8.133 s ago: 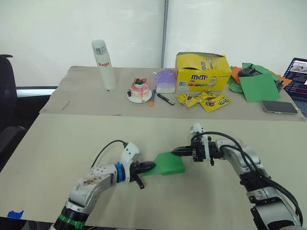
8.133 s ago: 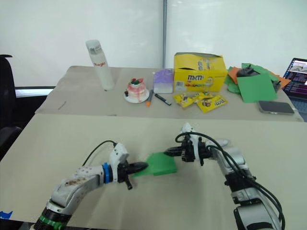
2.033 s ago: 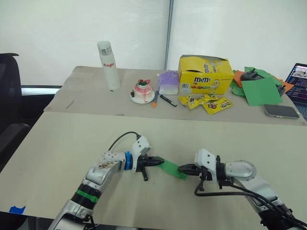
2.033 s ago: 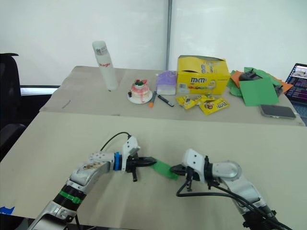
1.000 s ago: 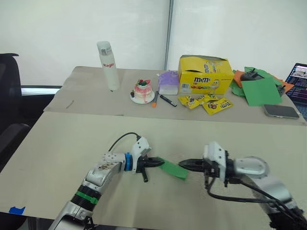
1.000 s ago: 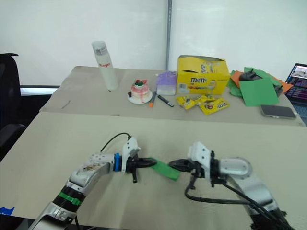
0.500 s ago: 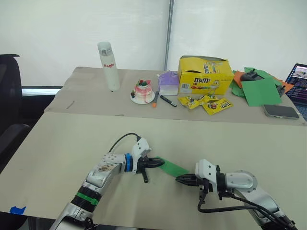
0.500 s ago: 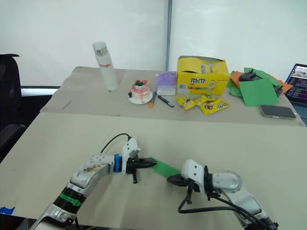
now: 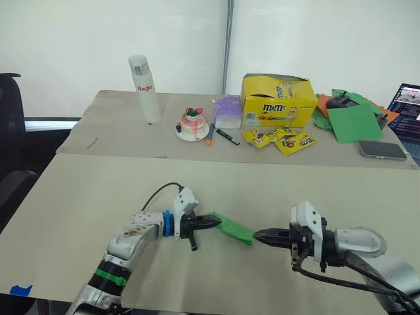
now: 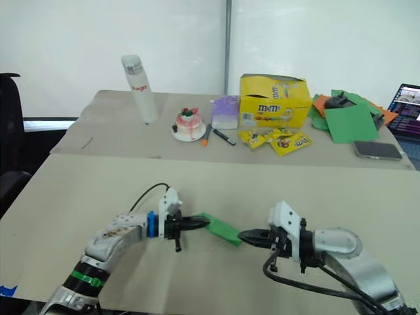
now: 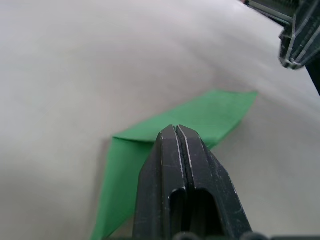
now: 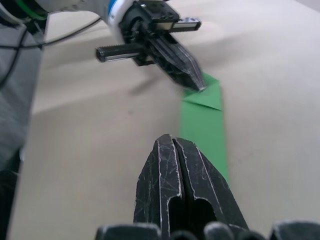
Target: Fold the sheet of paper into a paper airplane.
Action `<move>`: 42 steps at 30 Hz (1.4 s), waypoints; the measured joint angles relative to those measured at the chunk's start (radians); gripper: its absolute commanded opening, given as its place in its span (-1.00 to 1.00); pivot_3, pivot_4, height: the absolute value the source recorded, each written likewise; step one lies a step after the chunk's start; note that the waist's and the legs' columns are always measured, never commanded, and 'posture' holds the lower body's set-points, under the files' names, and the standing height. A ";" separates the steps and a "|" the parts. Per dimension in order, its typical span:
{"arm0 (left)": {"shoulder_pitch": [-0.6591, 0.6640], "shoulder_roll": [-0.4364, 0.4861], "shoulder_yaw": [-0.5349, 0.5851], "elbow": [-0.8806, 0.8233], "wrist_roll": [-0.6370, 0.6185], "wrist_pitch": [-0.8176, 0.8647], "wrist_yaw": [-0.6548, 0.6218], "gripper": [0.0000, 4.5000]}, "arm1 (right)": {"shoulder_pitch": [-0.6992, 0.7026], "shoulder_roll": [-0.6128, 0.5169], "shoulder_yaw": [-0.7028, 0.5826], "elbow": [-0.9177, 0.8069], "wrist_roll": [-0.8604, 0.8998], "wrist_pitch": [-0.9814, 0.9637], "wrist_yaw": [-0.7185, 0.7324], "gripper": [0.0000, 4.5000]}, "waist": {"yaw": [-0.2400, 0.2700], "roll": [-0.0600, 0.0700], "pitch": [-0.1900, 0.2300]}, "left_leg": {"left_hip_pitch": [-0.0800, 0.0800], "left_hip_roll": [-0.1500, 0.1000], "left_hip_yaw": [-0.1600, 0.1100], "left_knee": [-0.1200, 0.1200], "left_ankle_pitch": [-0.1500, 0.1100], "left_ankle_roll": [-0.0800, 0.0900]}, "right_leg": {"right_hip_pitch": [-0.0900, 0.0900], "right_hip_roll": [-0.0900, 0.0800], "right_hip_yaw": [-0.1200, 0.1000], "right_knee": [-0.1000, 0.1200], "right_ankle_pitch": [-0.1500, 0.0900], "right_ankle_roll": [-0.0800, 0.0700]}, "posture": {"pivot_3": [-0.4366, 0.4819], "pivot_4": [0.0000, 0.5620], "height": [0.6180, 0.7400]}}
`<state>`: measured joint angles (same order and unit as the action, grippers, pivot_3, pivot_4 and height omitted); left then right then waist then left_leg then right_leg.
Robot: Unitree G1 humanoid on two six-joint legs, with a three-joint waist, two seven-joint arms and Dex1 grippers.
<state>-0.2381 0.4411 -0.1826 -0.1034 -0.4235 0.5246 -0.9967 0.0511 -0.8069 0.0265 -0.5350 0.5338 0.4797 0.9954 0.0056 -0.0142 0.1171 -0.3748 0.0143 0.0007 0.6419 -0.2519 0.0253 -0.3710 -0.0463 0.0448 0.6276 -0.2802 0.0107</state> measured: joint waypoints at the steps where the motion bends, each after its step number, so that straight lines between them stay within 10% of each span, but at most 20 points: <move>1: 0.002 0.018 0.023 -0.034 -0.016 0.011 0.000 -1.00 | -0.024 -0.004 0.001 -0.010 0.000 0.011 -0.005 -0.98 | 0.000 0.000 0.000 | 0.000 0.000 0.000 0.000 0.000 0.000 | 0.000 0.000 0.000 0.000 0.000 0.000 | -0.05 -0.47 0.97; 8: 0.125 0.188 0.052 -0.256 -0.070 0.048 -0.044 -1.00 | -0.109 -0.028 0.132 -0.020 -0.111 0.039 -0.021 -0.98 | -0.004 0.000 0.002 | 0.000 0.000 0.000 -0.001 0.000 0.000 | 0.000 -0.002 0.000 -0.002 0.000 0.000 | -0.05 -0.47 0.97; 17: 0.212 0.187 0.085 -0.322 -0.079 0.047 0.046 -1.00 | -0.270 0.069 0.196 0.202 -0.275 -0.039 -0.084 -0.98 | 0.001 0.001 0.004 | 0.000 -0.001 0.001 -0.001 0.000 0.000 | -0.001 -0.009 -0.003 -0.001 0.000 -0.001 | -0.05 -0.47 0.97; 31: 0.278 0.214 0.163 -0.325 -0.085 0.034 0.082 0.99 | -0.404 0.119 0.175 0.324 -0.341 -0.032 -0.097 -1.00 | -0.005 0.003 0.005 | 0.000 -0.001 0.000 -0.002 0.000 0.000 | -0.001 -0.011 -0.002 0.000 0.000 -0.001 | -0.05 -0.47 0.97; 40: 0.246 0.240 0.139 -0.316 -0.060 0.017 0.077 1.00 | -0.398 0.107 0.274 0.122 -0.309 0.166 -0.096 0.32 | -0.008 0.004 0.005 | 0.000 -0.001 -0.001 -0.002 0.000 0.000 | -0.001 -0.014 -0.001 0.000 -0.001 -0.003 | -0.05 -0.47 0.97; 42: 0.234 0.242 0.122 -0.314 -0.038 0.012 0.080 1.00 | -0.398 0.115 0.299 0.121 -0.326 0.179 -0.115 0.32 | -0.009 0.004 0.006 | 0.000 -0.001 -0.001 -0.002 0.000 0.000 | -0.001 -0.014 -0.001 -0.001 -0.001 -0.003 | -0.05 -0.47 0.97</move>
<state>-0.0038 0.6828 -0.0605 -0.4177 -0.4614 0.5366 -0.9168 -0.3467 -0.6917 0.3258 -0.4136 0.2078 0.6588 0.8799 -0.0030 -0.0104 0.1226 -0.3752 0.0134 -0.0005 0.6401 -0.2518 0.0250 -0.3722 -0.0604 0.0438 0.6270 -0.2810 0.0078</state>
